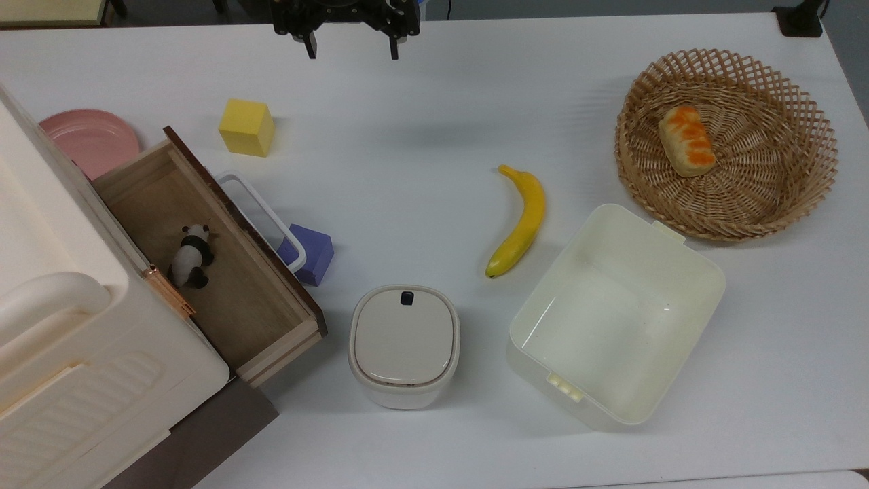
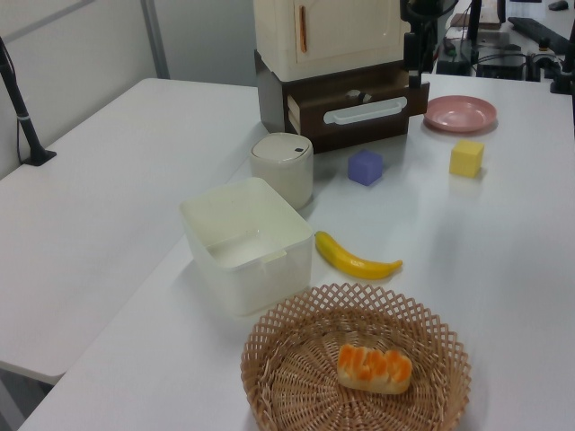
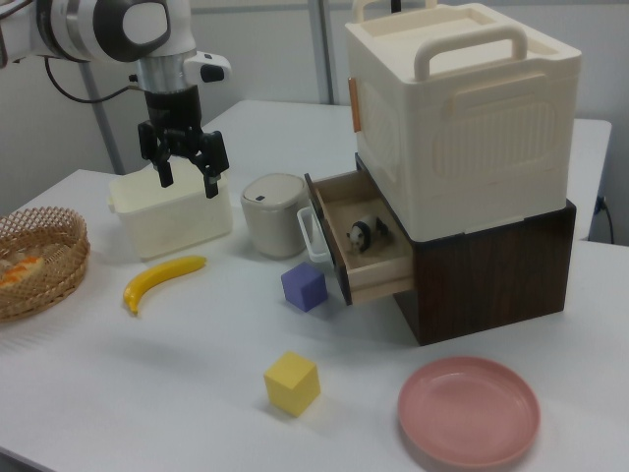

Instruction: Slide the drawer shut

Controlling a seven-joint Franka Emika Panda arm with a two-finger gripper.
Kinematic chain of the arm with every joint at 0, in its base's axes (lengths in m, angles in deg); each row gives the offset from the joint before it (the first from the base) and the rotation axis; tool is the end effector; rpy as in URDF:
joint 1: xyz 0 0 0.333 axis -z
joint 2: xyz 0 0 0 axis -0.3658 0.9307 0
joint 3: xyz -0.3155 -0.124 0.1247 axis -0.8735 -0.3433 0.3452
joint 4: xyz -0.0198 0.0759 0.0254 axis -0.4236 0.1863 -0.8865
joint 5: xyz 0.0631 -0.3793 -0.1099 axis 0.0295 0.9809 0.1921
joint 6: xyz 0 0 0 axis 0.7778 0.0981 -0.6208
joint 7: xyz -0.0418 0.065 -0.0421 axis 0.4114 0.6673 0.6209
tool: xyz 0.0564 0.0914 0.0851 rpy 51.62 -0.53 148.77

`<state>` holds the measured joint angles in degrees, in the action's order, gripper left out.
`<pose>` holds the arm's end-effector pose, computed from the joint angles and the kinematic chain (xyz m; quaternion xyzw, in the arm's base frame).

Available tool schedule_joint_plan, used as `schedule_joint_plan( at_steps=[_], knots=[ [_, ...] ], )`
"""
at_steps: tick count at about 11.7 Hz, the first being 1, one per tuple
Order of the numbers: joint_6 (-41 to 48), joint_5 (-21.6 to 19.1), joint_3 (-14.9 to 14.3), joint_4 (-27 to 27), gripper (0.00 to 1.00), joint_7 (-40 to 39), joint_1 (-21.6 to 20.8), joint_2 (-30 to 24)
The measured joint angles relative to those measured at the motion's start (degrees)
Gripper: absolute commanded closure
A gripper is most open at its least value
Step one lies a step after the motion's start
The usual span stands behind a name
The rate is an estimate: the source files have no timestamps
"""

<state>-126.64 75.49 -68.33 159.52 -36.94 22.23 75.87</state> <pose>0.5920 0.0181 0.6033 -0.9992 -0.0030 0.0382 0.0072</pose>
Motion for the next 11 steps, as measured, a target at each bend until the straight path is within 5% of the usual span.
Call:
schedule_joint_plan(
  at_steps=[11],
  knots=[
    [0.0,0.72,0.45,0.55,0.0,-0.4,-0.24,0.09]
  ],
)
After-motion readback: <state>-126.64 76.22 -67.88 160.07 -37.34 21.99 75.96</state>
